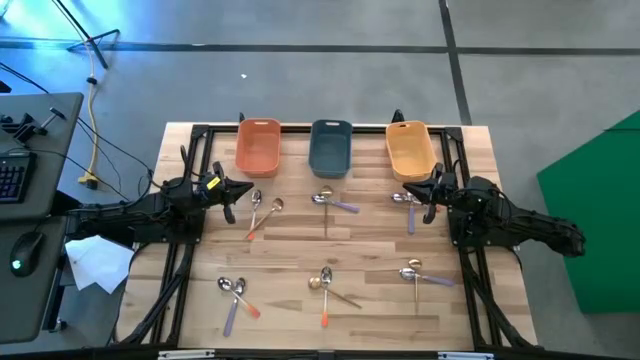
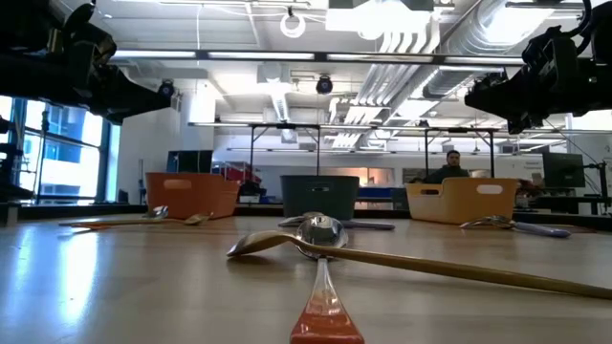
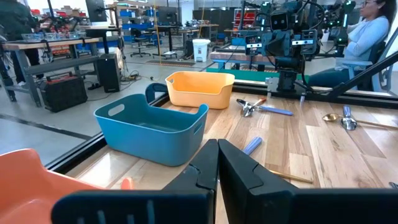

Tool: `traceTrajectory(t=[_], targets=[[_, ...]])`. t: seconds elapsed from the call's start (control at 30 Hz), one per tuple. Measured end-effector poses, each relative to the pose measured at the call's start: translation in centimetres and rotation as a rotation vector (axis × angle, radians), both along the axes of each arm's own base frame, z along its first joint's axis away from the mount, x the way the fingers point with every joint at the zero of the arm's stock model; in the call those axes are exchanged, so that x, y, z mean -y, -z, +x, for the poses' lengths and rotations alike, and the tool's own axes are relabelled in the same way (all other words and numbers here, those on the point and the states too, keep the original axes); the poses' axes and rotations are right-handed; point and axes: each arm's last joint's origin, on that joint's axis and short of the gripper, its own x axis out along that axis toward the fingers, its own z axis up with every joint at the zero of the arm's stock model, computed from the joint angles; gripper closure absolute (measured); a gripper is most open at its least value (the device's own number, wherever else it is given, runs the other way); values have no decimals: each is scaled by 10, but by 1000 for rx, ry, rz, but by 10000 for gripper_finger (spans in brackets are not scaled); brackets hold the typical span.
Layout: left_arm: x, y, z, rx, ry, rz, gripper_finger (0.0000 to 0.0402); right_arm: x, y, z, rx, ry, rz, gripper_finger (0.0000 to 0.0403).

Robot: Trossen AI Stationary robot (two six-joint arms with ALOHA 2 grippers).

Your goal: Sort silverware by color (type)

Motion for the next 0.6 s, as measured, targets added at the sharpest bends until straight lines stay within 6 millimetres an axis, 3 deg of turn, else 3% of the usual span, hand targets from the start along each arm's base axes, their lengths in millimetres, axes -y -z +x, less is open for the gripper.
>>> traceTrajectory(t=[0.33, 0.6], targets=[[0, 0, 0, 4, 0, 1, 398, 0, -1, 0, 8, 0, -3, 402], [0, -1, 0, 9, 0, 2, 398, -1, -24, -3, 225, 14, -123, 402]])
